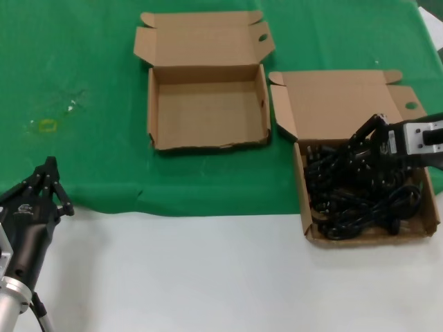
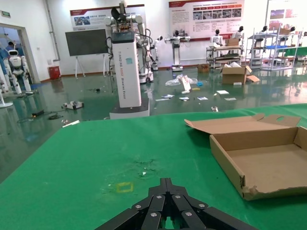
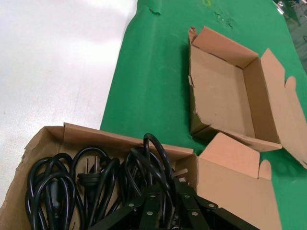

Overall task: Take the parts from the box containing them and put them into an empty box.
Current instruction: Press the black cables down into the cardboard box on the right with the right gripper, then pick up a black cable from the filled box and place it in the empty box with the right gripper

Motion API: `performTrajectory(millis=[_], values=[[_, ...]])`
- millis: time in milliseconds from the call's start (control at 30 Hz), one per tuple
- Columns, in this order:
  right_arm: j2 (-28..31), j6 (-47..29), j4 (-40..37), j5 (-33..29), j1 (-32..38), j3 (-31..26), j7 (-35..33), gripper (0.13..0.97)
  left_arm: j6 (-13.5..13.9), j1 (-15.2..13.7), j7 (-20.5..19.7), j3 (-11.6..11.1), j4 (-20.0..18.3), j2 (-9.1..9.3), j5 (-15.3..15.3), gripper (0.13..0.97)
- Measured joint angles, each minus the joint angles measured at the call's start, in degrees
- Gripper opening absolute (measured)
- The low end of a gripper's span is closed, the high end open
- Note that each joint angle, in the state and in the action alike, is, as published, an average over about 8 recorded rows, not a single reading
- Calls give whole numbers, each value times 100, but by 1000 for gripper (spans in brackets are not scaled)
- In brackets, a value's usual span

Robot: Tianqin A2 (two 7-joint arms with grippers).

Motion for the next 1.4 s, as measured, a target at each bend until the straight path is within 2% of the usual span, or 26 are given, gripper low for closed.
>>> performTrajectory(millis=[133,500,833,1133,1400], values=[[68,-31,158,11,-16,36,139,194,0,0,1,0,0,0,0,144],[155,-276,623,-65,309,62,735,173,0,0,1,0,0,0,0,144],[-103,-455,776,-273,877,-61,1130,173,0,0,1,0,0,0,0,144],[-597,-450,552,-481,1395,-249,1223,173,0,0,2,0,0,0,0,144],[-1228,-265,-181,-605,1886,-408,1014,173,0,0,2,0,0,0,-1,144]])
